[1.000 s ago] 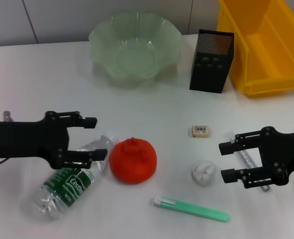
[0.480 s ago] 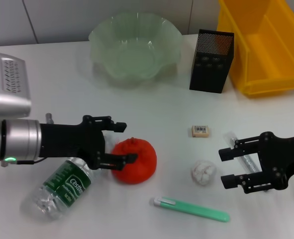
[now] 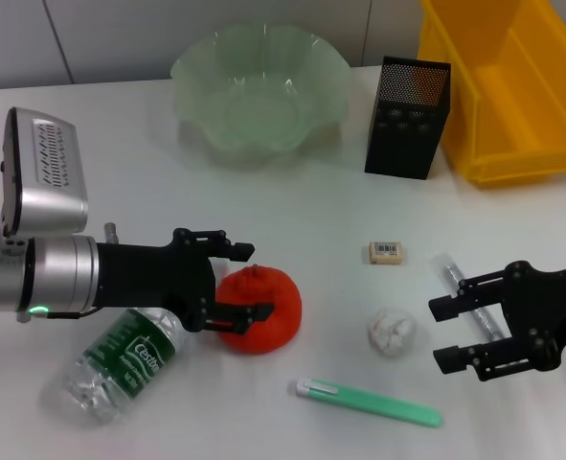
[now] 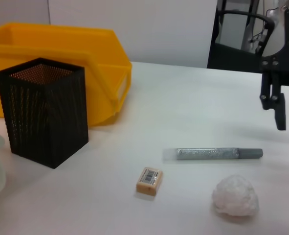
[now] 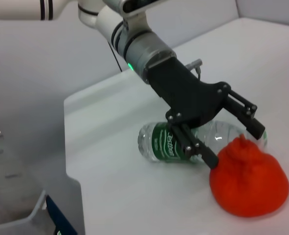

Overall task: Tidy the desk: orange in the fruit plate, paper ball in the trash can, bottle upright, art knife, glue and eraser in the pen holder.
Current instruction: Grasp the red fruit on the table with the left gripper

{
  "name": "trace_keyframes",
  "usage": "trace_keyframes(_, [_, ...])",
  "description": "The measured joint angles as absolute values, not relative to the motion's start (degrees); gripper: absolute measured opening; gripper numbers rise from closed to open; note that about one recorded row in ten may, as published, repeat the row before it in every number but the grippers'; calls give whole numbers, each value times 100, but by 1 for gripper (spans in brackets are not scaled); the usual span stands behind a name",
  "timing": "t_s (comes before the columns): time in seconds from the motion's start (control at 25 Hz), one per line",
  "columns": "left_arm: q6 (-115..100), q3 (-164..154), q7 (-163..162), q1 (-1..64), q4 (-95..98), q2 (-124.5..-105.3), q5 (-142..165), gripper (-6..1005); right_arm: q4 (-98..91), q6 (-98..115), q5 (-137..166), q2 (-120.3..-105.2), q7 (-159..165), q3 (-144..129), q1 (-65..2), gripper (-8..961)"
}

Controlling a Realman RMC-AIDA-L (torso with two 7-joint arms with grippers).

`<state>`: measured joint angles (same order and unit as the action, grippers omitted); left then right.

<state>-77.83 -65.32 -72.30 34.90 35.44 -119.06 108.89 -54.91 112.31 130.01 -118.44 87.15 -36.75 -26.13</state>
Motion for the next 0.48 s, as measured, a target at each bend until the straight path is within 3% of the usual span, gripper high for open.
trace_keyframes(0.48, [-7280,-7076,-7166,3533,3410,-11909,10666,771,-5493,11113,13028,-11838,8759,-3673,-2652,653])
